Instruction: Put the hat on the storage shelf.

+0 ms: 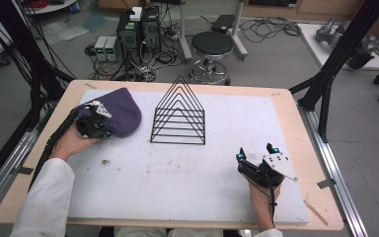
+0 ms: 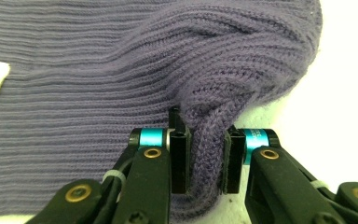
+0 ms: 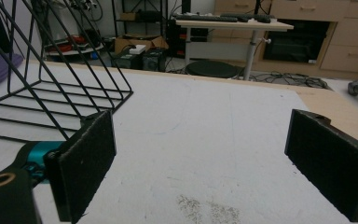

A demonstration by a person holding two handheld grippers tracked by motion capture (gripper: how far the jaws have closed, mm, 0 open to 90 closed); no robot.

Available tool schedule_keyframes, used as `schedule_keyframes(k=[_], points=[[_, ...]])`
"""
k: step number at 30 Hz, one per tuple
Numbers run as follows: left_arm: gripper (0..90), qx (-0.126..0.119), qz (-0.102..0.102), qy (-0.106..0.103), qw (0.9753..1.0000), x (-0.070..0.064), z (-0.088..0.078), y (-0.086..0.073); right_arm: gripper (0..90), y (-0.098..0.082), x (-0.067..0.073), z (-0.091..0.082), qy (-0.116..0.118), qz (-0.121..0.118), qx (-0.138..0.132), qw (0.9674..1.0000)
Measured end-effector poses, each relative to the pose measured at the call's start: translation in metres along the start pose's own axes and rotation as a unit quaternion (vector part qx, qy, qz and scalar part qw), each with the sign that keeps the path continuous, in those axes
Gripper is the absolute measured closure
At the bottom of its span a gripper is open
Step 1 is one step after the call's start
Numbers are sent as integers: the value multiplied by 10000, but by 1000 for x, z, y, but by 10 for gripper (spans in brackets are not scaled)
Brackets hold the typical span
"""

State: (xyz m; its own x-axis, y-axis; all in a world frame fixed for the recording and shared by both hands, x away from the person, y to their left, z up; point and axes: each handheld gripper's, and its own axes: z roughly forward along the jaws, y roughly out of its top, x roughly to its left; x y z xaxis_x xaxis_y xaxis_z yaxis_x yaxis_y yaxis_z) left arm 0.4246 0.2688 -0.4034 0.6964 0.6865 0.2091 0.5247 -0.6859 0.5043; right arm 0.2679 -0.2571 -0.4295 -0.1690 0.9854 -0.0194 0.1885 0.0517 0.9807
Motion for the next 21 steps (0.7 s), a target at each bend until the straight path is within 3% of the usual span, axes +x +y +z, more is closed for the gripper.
schedule_keyframes(k=[9, 11, 13, 15, 16, 18, 20, 21], points=[[779, -321, -63, 201, 9993, 2, -19, 0, 82, -1, 0, 2, 50, 9, 47, 10000], [779, -626, -303, 214, 9973, 5, -25, -1, 81, 0, 0, 1, 64, 20, 46, 10000], [779, -706, -375, 226, 9965, 6, -26, -1, 81, 0, 0, 2, 56, 0, 14, 10000], [779, -928, -549, 408, 9933, 9, -32, -2, 82, 0, 0, 1, 63, 58, 28, 10000], [779, -928, -549, 408, 9933, 9, -32, -2, 82, -1, -1, 1, 65, 68, 31, 10000], [779, -1139, -692, 592, 9893, 9, -36, -3, 82, -1, 0, 1, 67, 64, 31, 10000], [779, -1424, -866, 828, 9825, 8, -40, -4, 82, -1, 1, 2, 88, 64, 33, 9999], [778, -1586, -994, 925, 9780, 7, -41, -5, 81, -1, 1, 2, 92, 27, 30, 10000]])
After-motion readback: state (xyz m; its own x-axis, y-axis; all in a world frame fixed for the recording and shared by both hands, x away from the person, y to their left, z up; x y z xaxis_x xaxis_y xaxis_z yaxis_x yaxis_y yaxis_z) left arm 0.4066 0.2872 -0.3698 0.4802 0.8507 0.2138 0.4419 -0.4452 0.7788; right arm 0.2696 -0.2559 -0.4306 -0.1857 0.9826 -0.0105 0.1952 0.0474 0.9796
